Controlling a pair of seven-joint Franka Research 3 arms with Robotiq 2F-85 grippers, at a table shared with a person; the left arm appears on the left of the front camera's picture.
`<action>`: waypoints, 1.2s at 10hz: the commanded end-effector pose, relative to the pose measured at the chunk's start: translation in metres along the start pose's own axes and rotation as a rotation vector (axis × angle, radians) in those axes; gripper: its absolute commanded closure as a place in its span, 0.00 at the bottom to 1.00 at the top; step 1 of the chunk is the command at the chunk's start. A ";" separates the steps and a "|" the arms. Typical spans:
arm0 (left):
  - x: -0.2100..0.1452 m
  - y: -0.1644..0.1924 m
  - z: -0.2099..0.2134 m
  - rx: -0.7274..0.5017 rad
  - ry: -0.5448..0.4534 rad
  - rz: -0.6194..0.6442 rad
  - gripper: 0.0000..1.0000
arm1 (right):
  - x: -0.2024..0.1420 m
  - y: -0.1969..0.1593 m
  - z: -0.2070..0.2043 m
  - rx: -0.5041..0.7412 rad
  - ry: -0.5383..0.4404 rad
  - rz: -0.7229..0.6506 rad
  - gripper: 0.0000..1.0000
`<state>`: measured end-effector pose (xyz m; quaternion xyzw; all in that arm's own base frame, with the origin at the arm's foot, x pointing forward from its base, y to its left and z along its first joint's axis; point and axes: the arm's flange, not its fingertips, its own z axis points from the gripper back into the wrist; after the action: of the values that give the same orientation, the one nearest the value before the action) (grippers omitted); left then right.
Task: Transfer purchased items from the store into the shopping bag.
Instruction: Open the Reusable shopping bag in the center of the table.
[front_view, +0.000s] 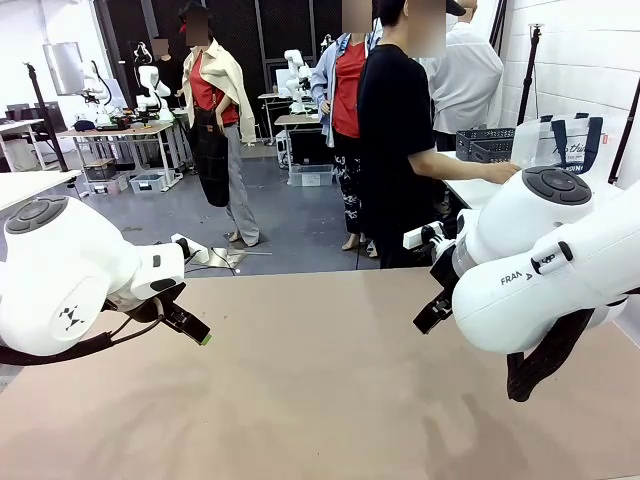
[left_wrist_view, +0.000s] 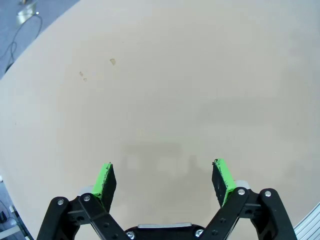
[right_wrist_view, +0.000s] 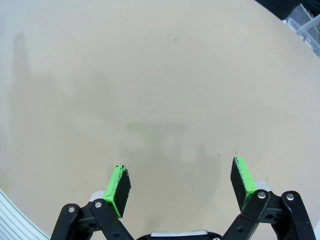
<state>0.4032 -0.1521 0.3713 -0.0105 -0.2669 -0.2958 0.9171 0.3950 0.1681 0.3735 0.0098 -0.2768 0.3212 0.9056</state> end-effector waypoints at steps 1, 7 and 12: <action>0.000 0.001 0.000 0.001 0.000 0.002 0.00 | 0.000 0.000 0.000 0.000 0.000 0.000 0.00; 0.000 0.001 0.000 0.001 0.000 0.002 0.00 | 0.000 0.000 0.000 0.000 0.000 0.000 0.00; 0.000 0.001 0.000 0.001 0.000 0.002 0.00 | 0.000 0.000 0.000 0.000 0.000 0.000 0.00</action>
<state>0.4032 -0.1521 0.3713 -0.0105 -0.2669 -0.2959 0.9171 0.3950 0.1681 0.3735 0.0098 -0.2768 0.3212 0.9056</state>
